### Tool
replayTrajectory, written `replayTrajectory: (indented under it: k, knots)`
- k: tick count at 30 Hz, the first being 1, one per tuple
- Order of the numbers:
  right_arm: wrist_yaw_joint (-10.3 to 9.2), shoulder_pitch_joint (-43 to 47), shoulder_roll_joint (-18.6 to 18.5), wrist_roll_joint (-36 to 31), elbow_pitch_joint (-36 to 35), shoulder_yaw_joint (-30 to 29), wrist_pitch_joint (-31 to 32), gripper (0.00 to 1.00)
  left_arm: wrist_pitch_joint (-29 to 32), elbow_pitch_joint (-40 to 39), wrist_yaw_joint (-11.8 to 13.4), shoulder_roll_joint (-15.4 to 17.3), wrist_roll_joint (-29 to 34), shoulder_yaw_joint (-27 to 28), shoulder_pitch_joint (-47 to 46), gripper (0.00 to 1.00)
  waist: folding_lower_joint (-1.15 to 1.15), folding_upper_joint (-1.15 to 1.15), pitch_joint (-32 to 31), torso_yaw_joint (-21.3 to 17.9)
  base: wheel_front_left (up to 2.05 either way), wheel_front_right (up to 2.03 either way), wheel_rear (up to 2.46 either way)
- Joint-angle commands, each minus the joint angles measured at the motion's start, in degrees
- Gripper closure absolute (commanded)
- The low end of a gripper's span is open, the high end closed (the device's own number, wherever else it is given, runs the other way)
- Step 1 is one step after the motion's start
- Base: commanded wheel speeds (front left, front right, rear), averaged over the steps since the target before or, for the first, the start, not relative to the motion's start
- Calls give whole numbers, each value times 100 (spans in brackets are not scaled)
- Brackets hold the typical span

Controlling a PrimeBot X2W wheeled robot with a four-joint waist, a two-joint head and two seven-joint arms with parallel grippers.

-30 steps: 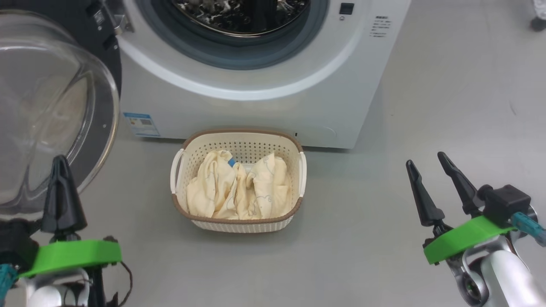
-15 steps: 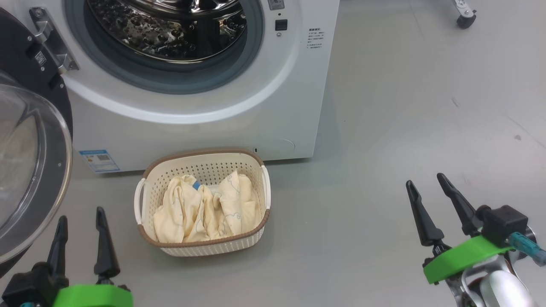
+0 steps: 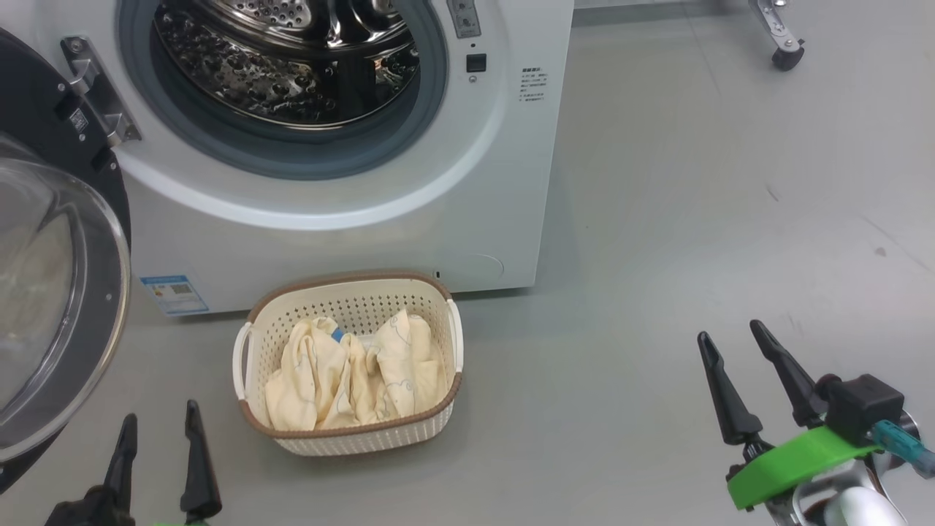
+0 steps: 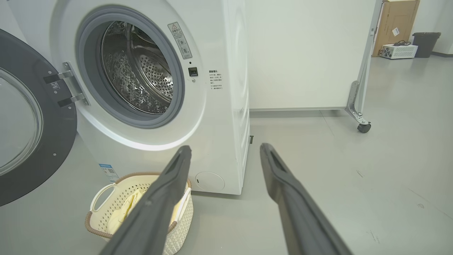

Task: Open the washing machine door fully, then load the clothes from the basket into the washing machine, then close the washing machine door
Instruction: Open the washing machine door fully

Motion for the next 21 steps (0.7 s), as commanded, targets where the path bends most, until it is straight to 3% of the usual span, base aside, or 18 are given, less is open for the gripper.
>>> replayTrajectory:
  k: [1, 21]
  knots:
    - [-15, -42, -34, -76, -200, 61, -54, 0, -83, -130, 70, 106, 83, 153, -90, 0, 0, 0, -56, 13, 0, 0, 0]
    - [-15, -1, 4, -105, -220, 19, -54, 0, -161, -18, 195, 125, 29, 18, -92, 0, 0, 0, -59, 159, 0, 0, 0]
